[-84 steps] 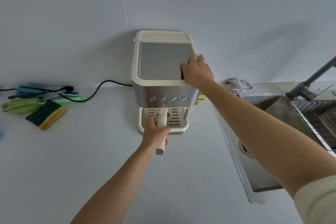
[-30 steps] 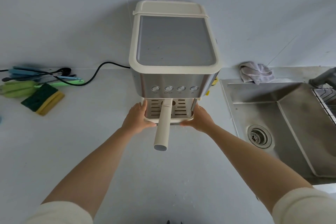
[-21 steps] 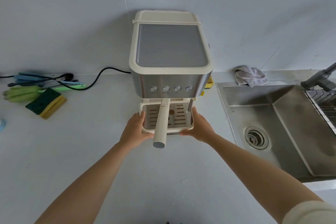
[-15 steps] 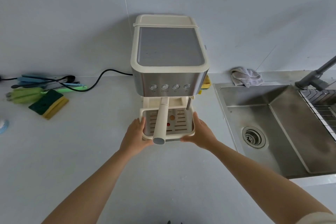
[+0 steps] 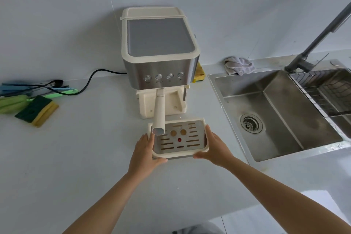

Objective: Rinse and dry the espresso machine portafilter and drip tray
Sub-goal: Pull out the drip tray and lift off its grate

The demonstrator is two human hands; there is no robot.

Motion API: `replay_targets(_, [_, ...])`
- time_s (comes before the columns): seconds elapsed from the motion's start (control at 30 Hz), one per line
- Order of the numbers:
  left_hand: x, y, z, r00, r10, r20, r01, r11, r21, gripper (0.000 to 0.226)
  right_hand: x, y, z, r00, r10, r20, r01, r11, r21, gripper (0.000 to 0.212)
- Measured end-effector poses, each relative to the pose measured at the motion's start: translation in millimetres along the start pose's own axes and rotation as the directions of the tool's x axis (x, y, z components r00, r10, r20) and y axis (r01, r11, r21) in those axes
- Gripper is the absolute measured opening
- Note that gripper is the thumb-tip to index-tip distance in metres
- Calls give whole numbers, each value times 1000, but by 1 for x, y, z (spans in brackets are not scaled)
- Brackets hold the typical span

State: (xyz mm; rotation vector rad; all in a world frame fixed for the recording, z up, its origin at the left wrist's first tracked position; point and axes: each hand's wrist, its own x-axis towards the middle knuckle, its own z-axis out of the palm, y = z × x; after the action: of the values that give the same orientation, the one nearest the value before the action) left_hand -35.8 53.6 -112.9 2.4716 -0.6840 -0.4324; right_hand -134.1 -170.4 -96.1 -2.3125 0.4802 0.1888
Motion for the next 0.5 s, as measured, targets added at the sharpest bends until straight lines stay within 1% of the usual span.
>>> replay_targets(0.1, [-9,9,11,999,-16,41,15,1000,16,102,-17,12,0,999,33,-8,-33,999,-4,90])
replay_targets(0.23, [-24,28,28,998,-21,67,20,999,25,102,-36,32,-8,999,53,1,-53,998,-26,93])
replay_targets(0.4, [-42,65,55,995,-59,79,58,998,25,101,-58,64,-27,995,83,47,-80,995,-67,108])
replay_targets(0.5, [-55,89,72,994,-82,74,81,997,16,101,-71,83,-42,996,67,61,-63,996,-64,106])
